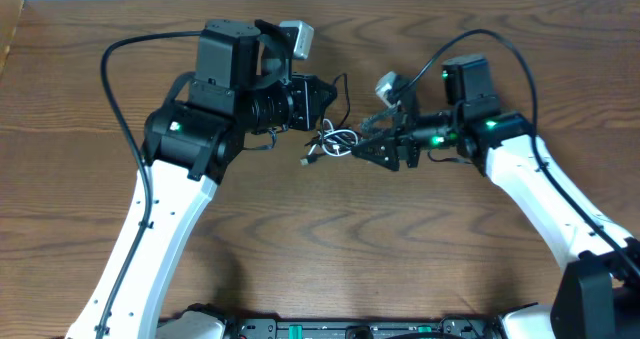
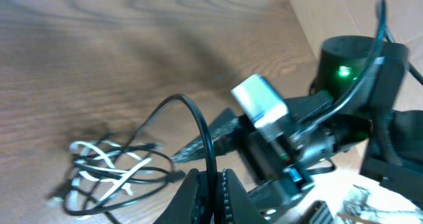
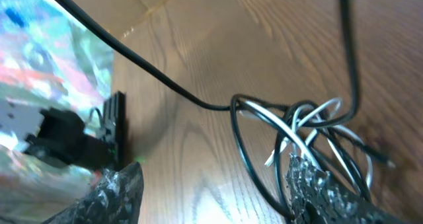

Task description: Untangle cables

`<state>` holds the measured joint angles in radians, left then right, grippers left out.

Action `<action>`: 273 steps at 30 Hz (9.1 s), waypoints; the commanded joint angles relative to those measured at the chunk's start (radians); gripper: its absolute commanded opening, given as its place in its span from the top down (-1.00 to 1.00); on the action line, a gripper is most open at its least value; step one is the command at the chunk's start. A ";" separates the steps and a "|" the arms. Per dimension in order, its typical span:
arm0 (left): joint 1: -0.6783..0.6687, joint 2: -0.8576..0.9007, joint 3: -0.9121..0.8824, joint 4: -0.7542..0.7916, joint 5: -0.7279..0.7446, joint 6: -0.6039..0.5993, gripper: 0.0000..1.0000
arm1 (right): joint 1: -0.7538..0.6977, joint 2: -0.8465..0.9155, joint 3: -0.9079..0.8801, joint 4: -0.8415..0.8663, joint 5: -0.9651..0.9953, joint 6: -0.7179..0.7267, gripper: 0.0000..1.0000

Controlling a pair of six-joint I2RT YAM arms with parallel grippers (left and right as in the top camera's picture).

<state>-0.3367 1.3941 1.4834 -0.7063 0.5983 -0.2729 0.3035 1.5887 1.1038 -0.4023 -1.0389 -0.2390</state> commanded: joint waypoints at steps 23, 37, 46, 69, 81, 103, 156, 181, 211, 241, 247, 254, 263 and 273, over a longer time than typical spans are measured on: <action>0.011 0.003 0.022 0.008 0.109 -0.002 0.85 | 0.109 0.170 0.006 0.137 0.400 0.100 0.86; 0.237 -0.021 0.022 0.000 -0.093 -0.002 0.85 | -0.045 0.171 0.006 -0.135 0.964 0.747 0.98; 0.308 -0.019 0.022 -0.112 -0.341 -0.002 0.85 | -0.128 0.171 0.006 -0.252 0.977 0.700 0.98; 0.307 0.154 0.021 -0.355 -0.628 0.010 0.85 | -0.564 -0.073 0.007 -0.315 0.630 0.534 0.98; 0.283 0.196 0.013 -0.362 -0.331 0.150 0.76 | -0.503 -0.156 0.007 -0.282 0.459 0.476 0.98; 0.031 0.304 0.012 -0.174 -0.119 0.415 -0.33 | -0.498 -0.155 0.006 -0.290 0.517 0.457 -0.11; -0.075 0.321 0.109 -0.022 -0.108 0.261 0.85 | -0.478 -0.155 0.005 -0.274 0.402 0.442 -0.26; -0.074 0.014 0.109 0.090 -0.108 0.071 0.85 | -0.105 -0.095 0.005 -0.079 0.229 0.257 -0.40; 0.008 0.014 0.109 -0.100 -0.381 0.035 0.85 | -0.077 0.089 0.005 0.031 0.735 0.586 0.98; 0.140 0.227 0.102 -0.278 -0.186 0.329 -0.44 | -0.190 -0.080 0.069 -0.272 0.187 0.254 0.98; 0.139 0.316 0.102 -0.212 0.078 0.408 -0.75 | -0.193 -0.142 0.074 -0.323 0.162 0.187 0.98; 0.109 0.435 0.102 -0.107 0.334 0.494 -0.74 | -0.193 -0.142 0.074 -0.351 0.161 0.185 0.98; 0.036 0.511 0.101 -0.046 0.357 0.613 -0.61 | -0.193 -0.142 0.074 -0.353 0.160 0.185 0.97; 0.004 0.590 0.101 0.140 0.133 0.446 -0.30 | -0.193 -0.142 0.074 -0.365 0.134 0.185 0.98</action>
<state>-0.3347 1.9568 1.5890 -0.5861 0.8143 0.2409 0.1162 1.4521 1.1625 -0.7666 -0.8646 -0.0353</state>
